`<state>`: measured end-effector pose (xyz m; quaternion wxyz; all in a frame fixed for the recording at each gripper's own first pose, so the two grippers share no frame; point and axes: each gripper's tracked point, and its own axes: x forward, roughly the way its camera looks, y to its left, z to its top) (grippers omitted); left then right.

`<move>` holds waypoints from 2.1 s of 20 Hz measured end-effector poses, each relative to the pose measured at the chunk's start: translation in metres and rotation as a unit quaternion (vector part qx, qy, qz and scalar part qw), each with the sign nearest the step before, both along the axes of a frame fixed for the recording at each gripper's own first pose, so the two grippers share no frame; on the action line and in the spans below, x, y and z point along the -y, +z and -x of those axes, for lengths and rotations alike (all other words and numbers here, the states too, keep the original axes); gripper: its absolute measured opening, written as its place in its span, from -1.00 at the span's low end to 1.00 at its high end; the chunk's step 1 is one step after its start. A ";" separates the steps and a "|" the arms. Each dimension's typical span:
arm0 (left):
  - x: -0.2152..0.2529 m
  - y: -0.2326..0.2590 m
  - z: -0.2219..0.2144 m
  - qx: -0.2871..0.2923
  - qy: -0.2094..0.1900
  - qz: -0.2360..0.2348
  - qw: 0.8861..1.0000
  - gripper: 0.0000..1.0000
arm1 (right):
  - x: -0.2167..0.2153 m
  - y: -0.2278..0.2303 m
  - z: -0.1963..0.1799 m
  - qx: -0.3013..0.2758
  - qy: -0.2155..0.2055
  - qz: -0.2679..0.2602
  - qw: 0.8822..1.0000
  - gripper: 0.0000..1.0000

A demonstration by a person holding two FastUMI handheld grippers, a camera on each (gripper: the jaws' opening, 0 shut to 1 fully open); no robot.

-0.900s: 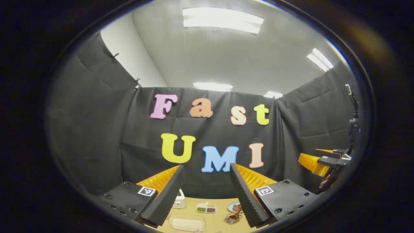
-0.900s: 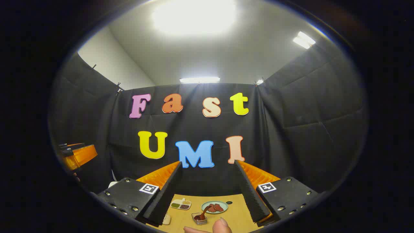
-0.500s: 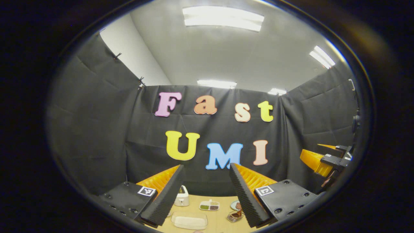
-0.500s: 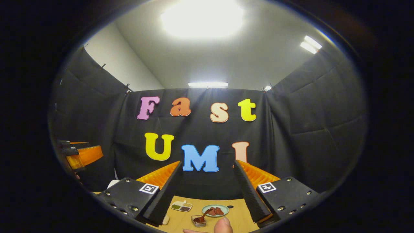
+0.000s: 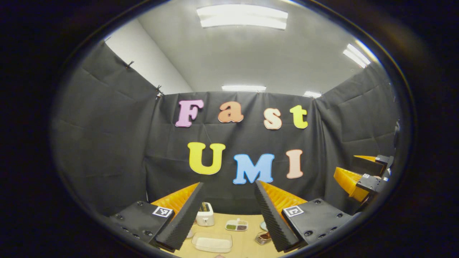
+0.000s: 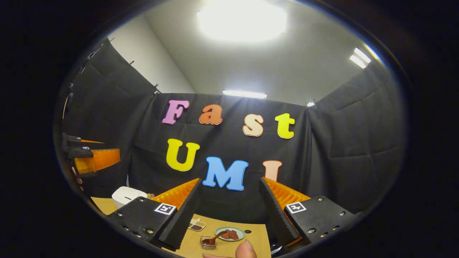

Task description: Close the left gripper, press the button to open the rice cooker; take a wooden spoon from the chopstick holder with the right hand, scoop a spoonful of rice and pour it into the rice cooker, then put the wooden spoon back into the chopstick holder.

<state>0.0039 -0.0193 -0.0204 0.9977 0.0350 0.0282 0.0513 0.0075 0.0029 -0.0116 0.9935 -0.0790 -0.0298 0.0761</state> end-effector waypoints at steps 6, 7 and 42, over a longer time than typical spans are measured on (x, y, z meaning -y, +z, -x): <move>-0.020 -0.013 0.000 -0.017 0.036 -0.036 0.999 0.86 | -0.015 -0.023 -0.005 -0.018 0.034 -0.011 0.999 0.92; -0.027 -0.020 -0.003 -0.021 0.038 -0.035 0.998 0.84 | -0.017 -0.021 -0.009 -0.012 0.032 -0.008 0.999 0.91; -0.400 -0.490 -0.179 -0.352 0.213 0.009 0.911 -0.82 | -0.163 -0.076 -0.069 -0.112 -0.100 0.101 0.983 0.92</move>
